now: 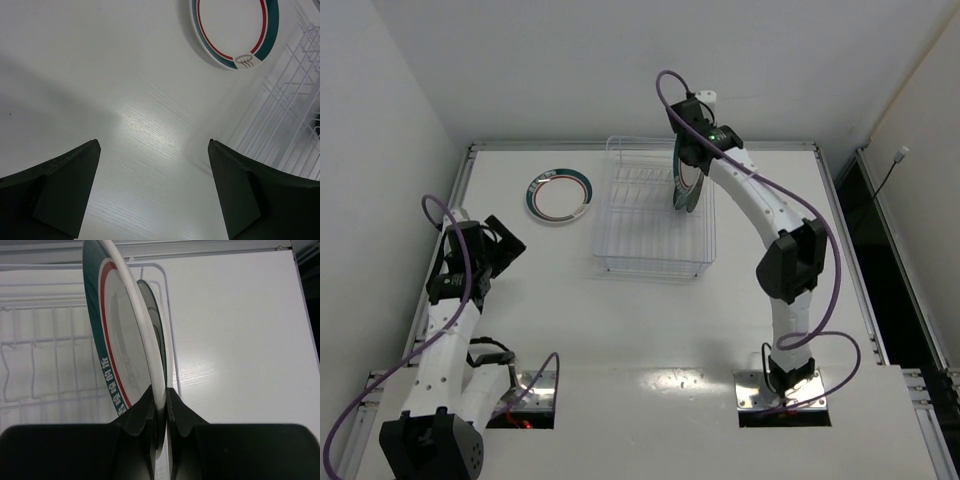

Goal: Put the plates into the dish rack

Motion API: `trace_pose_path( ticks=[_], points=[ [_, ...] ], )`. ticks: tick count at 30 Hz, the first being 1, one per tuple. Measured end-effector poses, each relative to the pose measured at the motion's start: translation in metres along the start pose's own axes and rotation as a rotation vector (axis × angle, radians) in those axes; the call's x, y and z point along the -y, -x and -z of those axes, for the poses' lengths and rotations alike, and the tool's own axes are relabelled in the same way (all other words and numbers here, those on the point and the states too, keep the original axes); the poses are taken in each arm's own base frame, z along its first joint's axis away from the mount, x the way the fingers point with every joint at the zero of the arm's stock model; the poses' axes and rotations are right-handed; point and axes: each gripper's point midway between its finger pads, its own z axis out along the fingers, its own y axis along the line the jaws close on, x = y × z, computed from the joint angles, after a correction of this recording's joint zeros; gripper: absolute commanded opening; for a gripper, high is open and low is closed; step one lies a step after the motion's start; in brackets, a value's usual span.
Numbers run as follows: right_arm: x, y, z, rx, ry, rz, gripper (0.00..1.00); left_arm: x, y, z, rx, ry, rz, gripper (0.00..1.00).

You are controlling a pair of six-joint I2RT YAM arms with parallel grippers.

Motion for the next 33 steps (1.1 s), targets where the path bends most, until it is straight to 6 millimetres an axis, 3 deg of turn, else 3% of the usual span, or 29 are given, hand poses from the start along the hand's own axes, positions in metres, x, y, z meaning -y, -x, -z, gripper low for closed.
trace_pose_path(
  ticks=[4,12,18,21,25,26,29,33],
  points=[
    [-0.005,-0.002,-0.012,0.003,-0.044,0.015,0.00,0.001,0.002,-0.002,0.006,-0.004,-0.001,0.89],
    [-0.032,-0.032,-0.040,-0.044,-0.062,0.066,0.00,0.001,-0.001,-0.005,-0.007,0.002,-0.001,0.89],
    [-0.044,-0.036,-0.045,-0.054,-0.016,0.028,0.01,0.000,-0.003,-0.008,-0.011,-0.007,0.000,0.89],
    [-0.052,-0.050,-0.053,-0.076,0.054,-0.039,0.13,0.002,-0.003,-0.008,-0.012,-0.014,0.001,0.89],
    [-0.059,-0.065,-0.046,-0.125,0.143,-0.108,0.13,0.003,-0.003,-0.008,-0.012,-0.019,0.001,0.89],
    [-0.060,-0.069,-0.045,-0.140,0.159,-0.119,0.23,0.003,-0.003,-0.008,-0.012,-0.019,0.001,0.89],
    [-0.077,-0.073,-0.039,-0.174,0.257,-0.162,0.28,0.003,-0.003,-0.011,-0.013,-0.018,0.004,0.89],
    [-0.095,-0.075,-0.029,-0.193,0.348,-0.176,0.45,0.007,-0.001,-0.016,-0.017,-0.029,0.045,0.92]
  ],
)
